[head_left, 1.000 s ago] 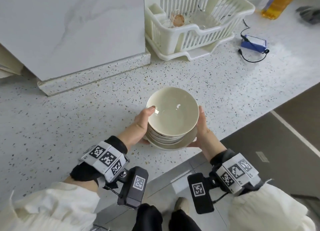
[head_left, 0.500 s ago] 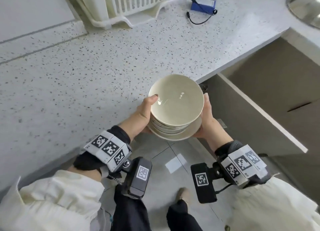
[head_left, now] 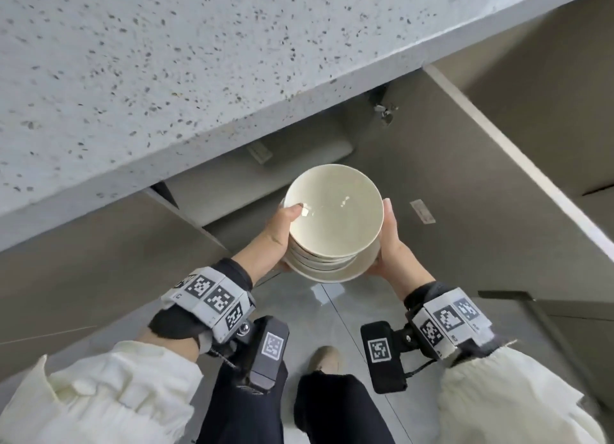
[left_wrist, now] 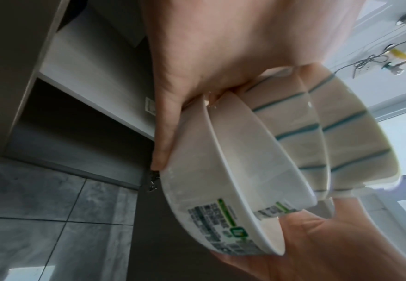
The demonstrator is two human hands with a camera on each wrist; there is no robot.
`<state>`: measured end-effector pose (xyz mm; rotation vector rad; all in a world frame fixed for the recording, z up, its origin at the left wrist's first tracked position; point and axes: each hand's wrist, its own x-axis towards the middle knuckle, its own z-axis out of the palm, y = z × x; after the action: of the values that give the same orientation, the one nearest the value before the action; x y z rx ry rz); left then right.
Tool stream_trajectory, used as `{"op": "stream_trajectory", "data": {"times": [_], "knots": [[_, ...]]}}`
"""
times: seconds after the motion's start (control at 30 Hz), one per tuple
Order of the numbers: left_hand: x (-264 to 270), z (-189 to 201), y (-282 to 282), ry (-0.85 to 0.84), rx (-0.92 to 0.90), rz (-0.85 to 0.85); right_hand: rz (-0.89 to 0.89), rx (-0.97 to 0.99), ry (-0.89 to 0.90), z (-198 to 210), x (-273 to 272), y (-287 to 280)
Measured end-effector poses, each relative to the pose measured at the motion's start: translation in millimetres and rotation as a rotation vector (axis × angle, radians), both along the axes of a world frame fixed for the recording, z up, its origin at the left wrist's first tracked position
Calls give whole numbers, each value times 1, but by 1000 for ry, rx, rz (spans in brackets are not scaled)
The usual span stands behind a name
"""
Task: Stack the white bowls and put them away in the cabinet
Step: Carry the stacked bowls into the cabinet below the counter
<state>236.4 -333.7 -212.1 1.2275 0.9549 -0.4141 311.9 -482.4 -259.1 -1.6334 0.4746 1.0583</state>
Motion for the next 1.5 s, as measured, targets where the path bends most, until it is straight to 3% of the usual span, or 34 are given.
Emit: {"op": "stream_trajectory", "data": {"times": [0.2,0.43,0.67,1.1,1.5], "knots": [[24,-67,23,-30,125,17,81,-46,-26,-65,38,34],[68,-115,59,-126,124,88,157,17,-208,-84,80,73],[99,-145,90,-209,80,162,296,9,-326,-98,111,100],[130,-176,121,-357,224,172,238,133,-419,-135,151,148],[129,-198,118,-513,223,315,248,345,-540,-163,151,151]]}}
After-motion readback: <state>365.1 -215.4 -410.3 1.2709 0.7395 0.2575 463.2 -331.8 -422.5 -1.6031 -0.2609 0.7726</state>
